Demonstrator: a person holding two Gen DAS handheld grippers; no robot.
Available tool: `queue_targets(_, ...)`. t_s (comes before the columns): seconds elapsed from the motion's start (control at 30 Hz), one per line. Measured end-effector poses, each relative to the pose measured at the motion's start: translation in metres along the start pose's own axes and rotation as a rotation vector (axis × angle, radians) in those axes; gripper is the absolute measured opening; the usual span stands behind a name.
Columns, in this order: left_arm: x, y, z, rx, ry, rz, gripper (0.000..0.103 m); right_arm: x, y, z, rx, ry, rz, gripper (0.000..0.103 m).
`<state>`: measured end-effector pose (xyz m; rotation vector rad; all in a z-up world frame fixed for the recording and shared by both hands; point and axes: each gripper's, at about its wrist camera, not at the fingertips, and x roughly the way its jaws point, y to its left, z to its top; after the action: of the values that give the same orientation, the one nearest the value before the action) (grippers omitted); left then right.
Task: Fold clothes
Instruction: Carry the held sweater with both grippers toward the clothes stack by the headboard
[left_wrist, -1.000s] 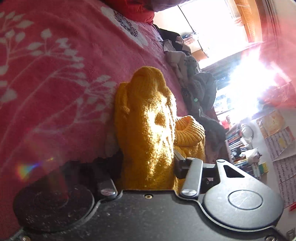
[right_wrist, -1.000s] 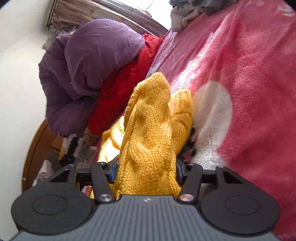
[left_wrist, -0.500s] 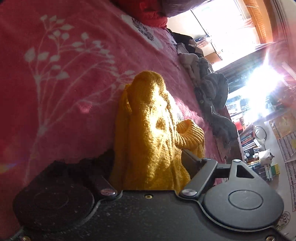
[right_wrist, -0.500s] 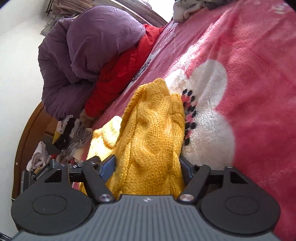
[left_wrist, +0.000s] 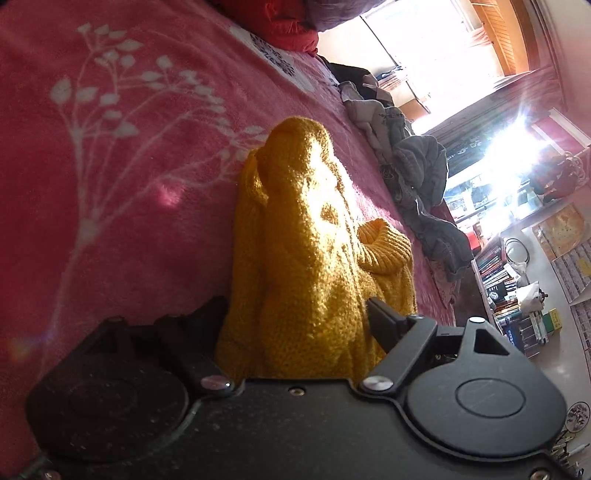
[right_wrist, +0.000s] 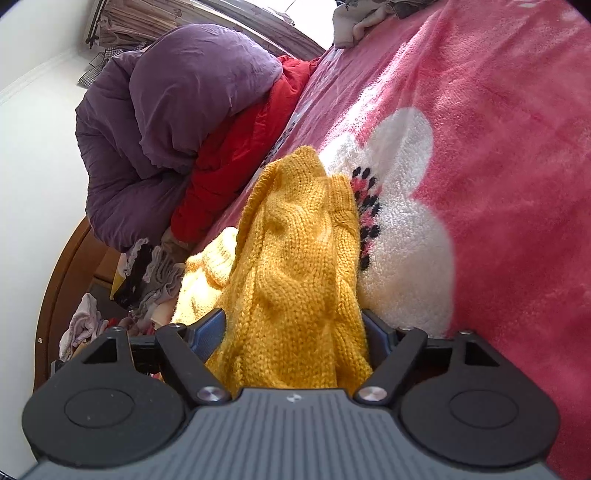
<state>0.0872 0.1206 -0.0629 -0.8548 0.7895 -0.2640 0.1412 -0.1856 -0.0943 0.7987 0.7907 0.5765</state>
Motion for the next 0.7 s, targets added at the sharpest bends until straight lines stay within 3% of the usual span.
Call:
queue_targets(0.07, 0.003, 0.001, 0.002, 0.009, 0.006, -0.019, 0.079, 0.003, 0.003, -0.001, -0.023, 0.001, -0.005, 0.086)
queue_targets(0.17, 0.009, 0.0, 0.007, 0.022, 0.016, -0.033, 0.065, 0.007, 0.009, -0.004, -0.061, 0.001, -0.018, 0.087)
queue_targets(0.33, 0.01, 0.003, 0.014, 0.024, 0.038, -0.084, 0.053, 0.006, 0.006, -0.004, -0.054, -0.015, 0.011, 0.067)
queue_targets(0.47, -0.002, 0.008, 0.021, 0.011, 0.022, -0.131, 0.052, 0.006, 0.017, -0.005, -0.062, -0.026, 0.038, 0.062)
queue_targets(0.7, -0.047, 0.028, 0.047, -0.027, -0.091, -0.204, 0.051, 0.026, 0.057, -0.002, -0.057, -0.032, 0.129, 0.062)
